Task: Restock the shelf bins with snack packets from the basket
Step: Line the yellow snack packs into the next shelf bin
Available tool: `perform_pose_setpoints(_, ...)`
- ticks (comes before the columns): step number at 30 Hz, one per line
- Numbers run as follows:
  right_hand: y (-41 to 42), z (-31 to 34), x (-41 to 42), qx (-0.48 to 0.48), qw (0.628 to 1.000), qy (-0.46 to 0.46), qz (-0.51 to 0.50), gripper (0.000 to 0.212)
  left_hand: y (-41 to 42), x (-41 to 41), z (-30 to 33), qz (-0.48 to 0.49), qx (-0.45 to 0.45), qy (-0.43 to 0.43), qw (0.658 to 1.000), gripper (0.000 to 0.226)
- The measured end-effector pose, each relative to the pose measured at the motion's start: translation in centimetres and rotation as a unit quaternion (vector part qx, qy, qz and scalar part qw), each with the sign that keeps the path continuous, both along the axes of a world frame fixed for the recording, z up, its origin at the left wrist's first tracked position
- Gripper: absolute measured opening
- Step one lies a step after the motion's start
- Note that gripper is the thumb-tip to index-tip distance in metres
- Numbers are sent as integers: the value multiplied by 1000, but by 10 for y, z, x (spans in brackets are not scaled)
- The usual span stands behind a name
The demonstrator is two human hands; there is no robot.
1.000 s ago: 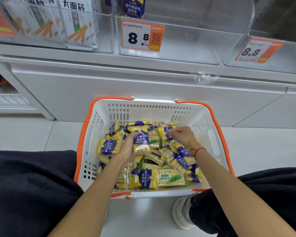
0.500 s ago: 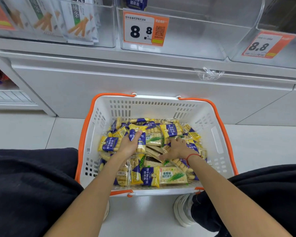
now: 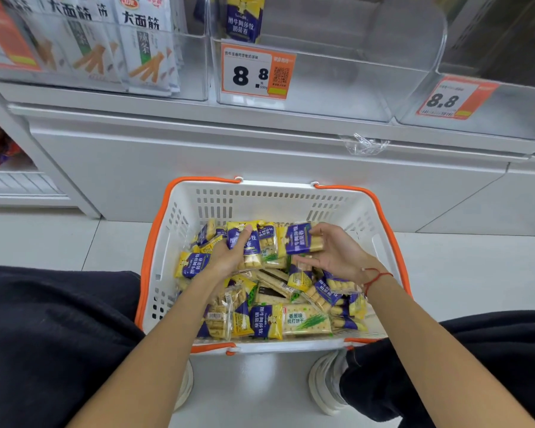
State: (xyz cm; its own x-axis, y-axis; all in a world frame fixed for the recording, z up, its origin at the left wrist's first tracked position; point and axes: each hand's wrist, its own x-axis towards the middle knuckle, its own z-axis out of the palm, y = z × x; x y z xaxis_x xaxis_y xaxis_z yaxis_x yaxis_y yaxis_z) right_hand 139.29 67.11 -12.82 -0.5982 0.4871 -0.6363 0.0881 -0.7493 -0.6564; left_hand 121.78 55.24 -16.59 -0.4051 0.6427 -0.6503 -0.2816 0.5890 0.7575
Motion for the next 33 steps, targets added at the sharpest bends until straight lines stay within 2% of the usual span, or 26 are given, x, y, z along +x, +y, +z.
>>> perform_pose_setpoints(1,-2,6,1,4,1000,18,-21,14,0,0,2,6,-2,0,1000,125)
perform_pose_setpoints(2,-4,11,1,3,999,30,-40,14,1,0,3,18,-3,-10,1000,123)
perform_pose_setpoints(3,-5,14,0,-1,998,41,-49,13,1,-2,4,31,3,-30,999,111)
perform_pose_setpoints(6,-6,21,0,-12,997,55,-56,18,4,-3,11,73,47,-80,993,51)
perform_pose_setpoints(8,-7,24,-4,4,997,47,-56,25,6,-5,10,67,56,-74,993,40)
perform_pose_setpoints(13,-7,32,-18,75,993,31,-90,16,7,-6,7,64,81,-68,992,34)
perform_pose_setpoints(17,-13,35,-33,76,986,44,-139,10,10,-3,5,86,93,-84,988,24)
perform_pose_setpoints(21,-28,34,-50,99,991,25,-91,6,14,1,4,87,94,-85,988,29)
perform_pose_setpoints(24,-38,24,-61,128,989,-35,-60,12,15,1,4,82,98,-74,989,35)
perform_pose_setpoints(26,-42,18,-65,198,972,-118,-50,25,16,-1,3,94,105,-75,987,36)
perform_pose_setpoints(29,-41,14,-65,359,909,-213,-9,26,15,-1,6,108,98,-77,986,39)
perform_pose_setpoints(33,-37,13,-63,379,894,-231,55,32,14,0,13,111,106,-89,984,54)
